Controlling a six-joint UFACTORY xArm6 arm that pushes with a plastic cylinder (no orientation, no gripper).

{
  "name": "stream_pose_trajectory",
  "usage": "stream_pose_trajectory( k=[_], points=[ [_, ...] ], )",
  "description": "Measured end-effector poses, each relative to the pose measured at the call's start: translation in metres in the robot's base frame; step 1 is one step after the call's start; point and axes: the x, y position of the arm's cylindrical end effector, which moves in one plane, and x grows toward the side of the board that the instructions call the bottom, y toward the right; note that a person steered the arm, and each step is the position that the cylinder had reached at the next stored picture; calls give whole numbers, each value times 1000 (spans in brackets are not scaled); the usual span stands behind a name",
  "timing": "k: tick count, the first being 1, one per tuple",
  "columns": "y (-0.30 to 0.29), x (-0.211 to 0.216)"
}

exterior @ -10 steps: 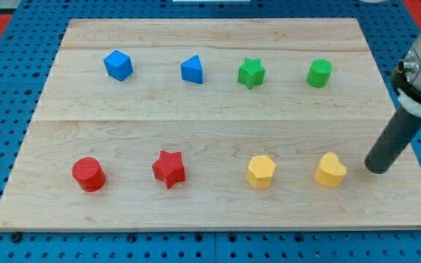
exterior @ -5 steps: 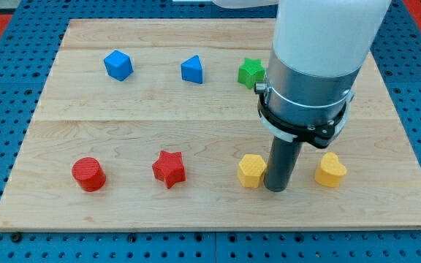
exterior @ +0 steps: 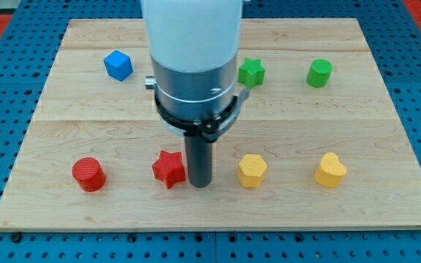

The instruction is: Slightly adjust the yellow hexagon red blocks in the horizontal line

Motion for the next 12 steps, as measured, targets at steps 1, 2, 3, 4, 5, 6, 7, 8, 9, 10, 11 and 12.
stream_pose_trajectory(
  k=[1, 2, 3, 4, 5, 6, 7, 8, 9, 10, 11, 12],
  points=[
    [0, 17],
    [-22, -19],
    [-22, -43],
    [-19, -80],
    [-67, -80],
    [-29, -44],
    [-43, -39],
    [-47, -61],
    [-44, -43],
    [-14, -19],
    [-14, 34],
    [-20, 54]
  ],
)
